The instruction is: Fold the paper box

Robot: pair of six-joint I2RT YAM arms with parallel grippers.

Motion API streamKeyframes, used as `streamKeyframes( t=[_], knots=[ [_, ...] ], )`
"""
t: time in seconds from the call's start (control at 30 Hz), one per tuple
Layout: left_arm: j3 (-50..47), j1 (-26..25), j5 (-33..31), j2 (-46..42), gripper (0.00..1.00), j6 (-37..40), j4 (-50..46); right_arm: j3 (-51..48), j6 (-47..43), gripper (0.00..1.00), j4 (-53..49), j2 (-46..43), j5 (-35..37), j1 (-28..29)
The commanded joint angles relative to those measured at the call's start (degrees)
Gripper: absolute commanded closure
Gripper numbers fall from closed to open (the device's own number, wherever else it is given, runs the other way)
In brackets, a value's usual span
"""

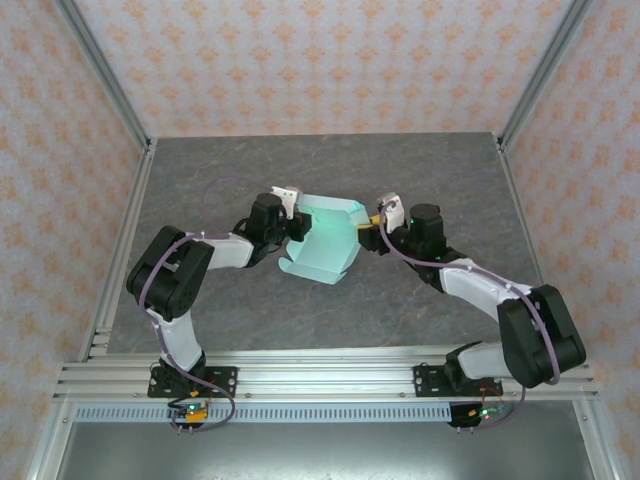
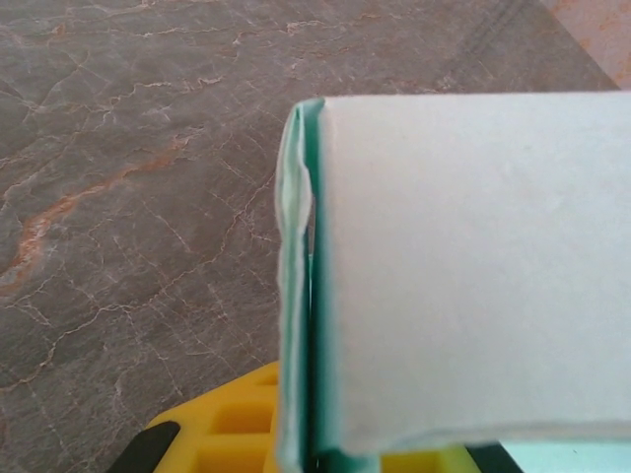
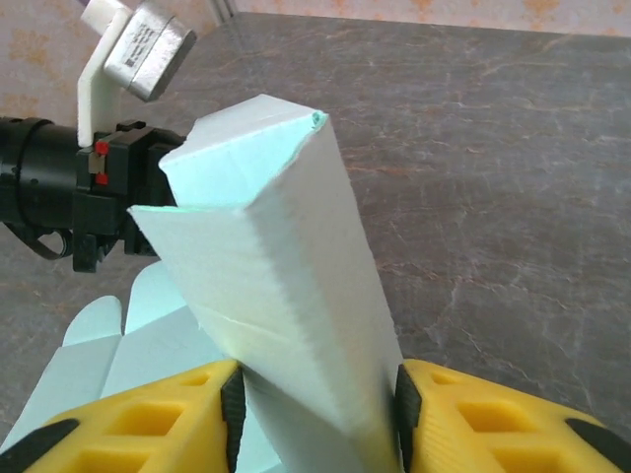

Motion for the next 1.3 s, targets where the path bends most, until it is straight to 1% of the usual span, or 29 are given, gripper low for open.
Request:
streamKeyframes(
  t=[0.0,0.07,0.17,0.23,0.3,0.37,0.43,0.5,0.57,0.67,0.77,0.87,0.93,1.03,1.13,1.27],
  knots=[
    [1.88,-0.07,3.01,-0.34,1.0,-0.34,-1.22,2.17,-1.44,0.56,3.54,1.75,1.02,1.22],
    [1.83,-0.07,1.95,-0.77,1.0,-0.56,-1.88,2.56,-1.61,0.61,4.56,2.5,3.36,1.58],
    [2.21,-0.18,0.78,-1.19,1.0,-0.77,-3.53,2.42,-1.29,0.61,6.32,2.79,6.82,2.64],
    [1.95,-0.73,-1.96,-1.7,1.0,-0.6,-4.62,2.09,-0.51,0.57,8.77,3.62,12.17,3.88],
    [0.42,-1.44,-7.3,-2.56,1.0,-2.16,-3.98,2.48,0.7,0.56,10.17,5.1,17.84,5.62],
    [-0.66,-1.61,-8.9,-2.8,1.0,-5.02,-2.19,2.57,-0.43,0.54,11.9,6.35,21.62,8.46],
    [-1.22,-2.43,-10.71,-2.98,1.0,-6.67,-1.45,2.52,-1.07,0.53,14.79,8.34,26.99,11.06],
    [-1.5,-4.03,-13.83,-3.49,1.0,-7.29,-1.78,2.94,-1.8,0.53,17.12,10.52,33.71,13.05],
    [-1.27,-5.6,-15.71,-3.83,1.0,-7.91,-2.78,3.78,-2.23,0.55,19.11,12.57,41.88,15.0],
    [-0.95,-7.6,-16.67,-4.76,1.0,-8.84,-3.36,4.67,-2.66,0.57,21.98,15.58,49.25,16.83],
    [-1.21,-9.35,-19.6,-6.04,1.0,-10.48,-4.25,5.82,-2.13,0.6,24.24,18.15,56.71,17.64],
    [-1.6,-9.97,-20.58,-7.25,1.0,-14.11,-5.64,8.05,2.94,0.61,22.77,19.68,66.68,17.75],
    [-2.67,-10.65,-21.42,-8.24,1.0,-16.29,-5.37,9.33,5.13,0.63,22.21,20.84,70.69,17.75],
    [-3.22,-11.56,-23.36,-8.94,1.0,-19.81,-6.4,11.8,9.23,0.66,18.05,21.79,76.6,17.83],
    [-2.0,-12.18,-22.85,-8.24,1.0,-21.72,-7.89,12.37,12.7,0.69,16.15,22.16,80.13,18.09],
    [-2.08,-13.0,-25.18,-7.87,1.0,-24.32,-8.15,12.34,14.37,0.8,14.34,21.75,83.73,18.35]
  ],
)
